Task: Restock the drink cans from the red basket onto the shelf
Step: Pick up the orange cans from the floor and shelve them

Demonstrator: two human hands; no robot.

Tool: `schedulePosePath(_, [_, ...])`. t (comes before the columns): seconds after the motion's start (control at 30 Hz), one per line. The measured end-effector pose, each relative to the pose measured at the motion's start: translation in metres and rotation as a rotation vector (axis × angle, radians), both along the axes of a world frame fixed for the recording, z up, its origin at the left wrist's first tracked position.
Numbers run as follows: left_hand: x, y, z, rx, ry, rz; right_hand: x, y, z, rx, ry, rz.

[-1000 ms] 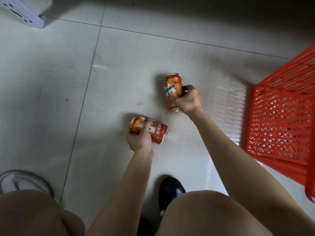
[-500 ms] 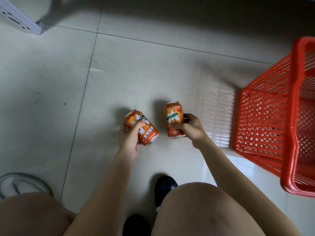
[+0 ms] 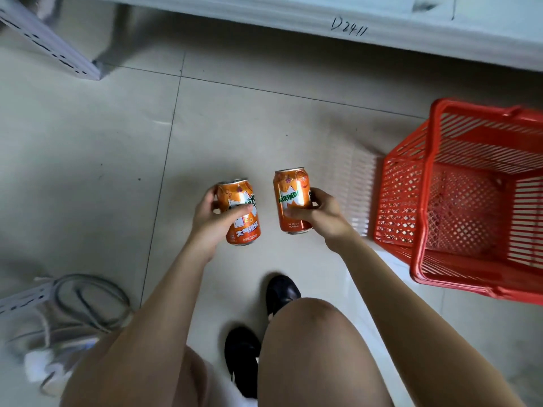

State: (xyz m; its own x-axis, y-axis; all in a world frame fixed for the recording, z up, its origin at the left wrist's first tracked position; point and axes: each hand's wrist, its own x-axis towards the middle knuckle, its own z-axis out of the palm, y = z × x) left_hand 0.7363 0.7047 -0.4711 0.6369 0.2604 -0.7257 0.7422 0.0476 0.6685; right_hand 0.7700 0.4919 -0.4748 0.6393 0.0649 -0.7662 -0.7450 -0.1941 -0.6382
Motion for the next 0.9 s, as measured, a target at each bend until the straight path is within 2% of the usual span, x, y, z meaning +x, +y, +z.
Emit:
schedulePosePath(0.23, [0.004, -0.001, 0.103, 0.092, 0.000, -0.063, -0.003, -0.004, 0.100, -0.018, 0.006, -0.041])
schedulePosePath(0.67, [0.009, -0.017, 0.327, 0.082, -0.061, -0.092, -0.003, -0.021, 0.316, -0.020, -0.093, -0.023])
schedulePosePath(0.9, [-0.014, -0.032, 0.441, 0.074, -0.165, -0.124, -0.033, -0.029, 0.423, 0.026, -0.201, -0.068])
